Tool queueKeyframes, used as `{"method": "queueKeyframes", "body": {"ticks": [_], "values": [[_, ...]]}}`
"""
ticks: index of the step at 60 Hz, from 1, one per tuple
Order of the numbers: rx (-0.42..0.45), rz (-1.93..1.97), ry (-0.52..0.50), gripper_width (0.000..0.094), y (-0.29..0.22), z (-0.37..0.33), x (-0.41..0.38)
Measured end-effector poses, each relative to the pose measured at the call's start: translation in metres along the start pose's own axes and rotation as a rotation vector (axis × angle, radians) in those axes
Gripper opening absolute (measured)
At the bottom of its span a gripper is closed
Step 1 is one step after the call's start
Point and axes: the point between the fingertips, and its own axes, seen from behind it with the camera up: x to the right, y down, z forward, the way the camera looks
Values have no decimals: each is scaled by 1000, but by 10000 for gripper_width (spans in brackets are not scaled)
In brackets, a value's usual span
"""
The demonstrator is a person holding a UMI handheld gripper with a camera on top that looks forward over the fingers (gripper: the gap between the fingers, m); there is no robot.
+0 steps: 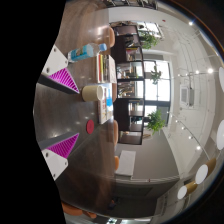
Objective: Pour water
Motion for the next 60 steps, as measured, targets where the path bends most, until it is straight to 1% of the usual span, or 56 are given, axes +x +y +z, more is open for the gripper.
{"method": "queueKeyframes", "body": {"ticks": [5, 11, 18, 27, 33, 38, 53, 60], "values": [[5, -2, -6, 784, 2, 2, -3], [31, 14, -64, 783, 10, 6, -26], [70, 19, -152, 782, 23, 10, -77], [83, -45, -288, 786, 39, 13, -153], [102, -95, -347, 785, 39, 19, -194], [115, -96, -359, 785, 34, 34, -216], [112, -53, -404, 784, 20, 87, -265], [104, -45, -399, 784, 21, 112, -273]]}}
